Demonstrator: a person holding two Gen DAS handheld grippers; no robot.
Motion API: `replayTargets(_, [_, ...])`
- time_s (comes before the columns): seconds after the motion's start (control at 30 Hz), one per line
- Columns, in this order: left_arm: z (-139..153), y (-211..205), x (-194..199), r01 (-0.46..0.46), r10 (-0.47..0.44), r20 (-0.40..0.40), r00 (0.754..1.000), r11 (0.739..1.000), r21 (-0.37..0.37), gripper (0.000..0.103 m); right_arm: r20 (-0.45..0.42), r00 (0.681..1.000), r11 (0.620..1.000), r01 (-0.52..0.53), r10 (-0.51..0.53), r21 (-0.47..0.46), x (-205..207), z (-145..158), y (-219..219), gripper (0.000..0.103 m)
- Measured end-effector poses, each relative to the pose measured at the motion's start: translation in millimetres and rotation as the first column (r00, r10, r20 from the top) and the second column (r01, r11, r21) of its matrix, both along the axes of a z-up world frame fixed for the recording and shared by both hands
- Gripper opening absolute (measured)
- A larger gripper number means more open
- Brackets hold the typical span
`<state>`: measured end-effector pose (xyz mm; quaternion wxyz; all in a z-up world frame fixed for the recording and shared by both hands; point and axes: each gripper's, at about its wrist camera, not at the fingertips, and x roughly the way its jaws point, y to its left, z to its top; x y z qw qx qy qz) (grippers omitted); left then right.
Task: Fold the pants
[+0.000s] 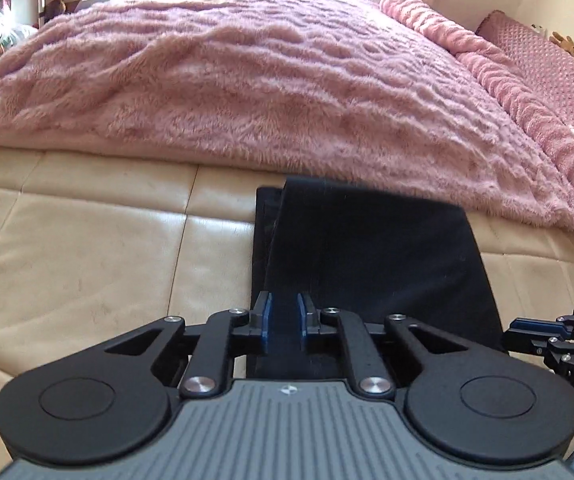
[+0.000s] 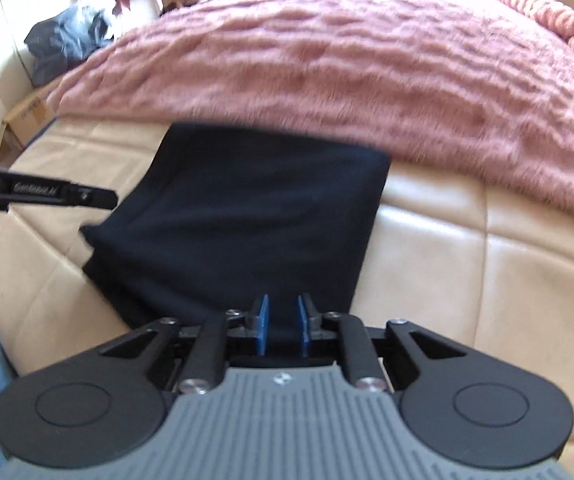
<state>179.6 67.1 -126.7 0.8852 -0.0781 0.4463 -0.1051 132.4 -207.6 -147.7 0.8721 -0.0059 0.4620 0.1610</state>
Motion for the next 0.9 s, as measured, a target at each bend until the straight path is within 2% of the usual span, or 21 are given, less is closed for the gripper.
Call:
replayTargets(0.17, [6, -15, 37, 0.036, -0.035, 0.043, 0.998, 0.999, -0.013, 0.015, 0.047, 0.997, 0.999, 0.054, -0.054, 0.007, 46, 2, -10, 0.011])
replayTargets(0.27, [-5, -23, 59, 0.044, -0.043, 0.039, 0.998, 0.999, -0.026, 0.017, 0.063, 0.995, 0.997, 0.076, -0.077, 0.018, 76, 0, -13, 0.011])
replayTargets(0.47, [-34, -19, 87, -0.018, 0.018, -0.001, 1.0, 0.999, -0.043, 0.017, 0.052, 0.995, 0.996, 0.084, -0.084, 0.01, 123, -21, -14, 0.011])
replayTargets(0.63, [-43, -15, 93, -0.029, 0.029, 0.003, 1.0, 0.999, -0.032, 0.022, 0.037, 0.996, 0.996, 0.085, -0.086, 0.011, 138, -42, -12, 0.01])
replayTargets(0.67, [-44, -14, 94, -0.033, 0.033, 0.003, 0.999, 0.999, -0.031, 0.025, 0.034, 0.995, 0.995, 0.094, -0.094, 0.017, 139, -45, -12, 0.01])
replayTargets(0.8, [-40, -6, 93, -0.05, 0.05, -0.002, 0.999, 0.997, -0.059, 0.028, 0.036, 0.994, 0.994, 0.105, -0.106, 0.027, 143, -47, -11, 0.01])
replayTargets(0.87, [-31, -2, 87, -0.072, 0.073, 0.022, 0.997, 0.995, -0.062, 0.028, 0.04, 0.991, 0.991, 0.121, -0.124, 0.059, 140, -38, -17, 0.013])
replayTargets(0.9, [-25, 1, 82, -0.073, 0.076, 0.041, 0.996, 0.995, -0.068, 0.031, 0.046, 0.99, 0.988, 0.132, -0.136, 0.074, 136, -33, -20, 0.022])
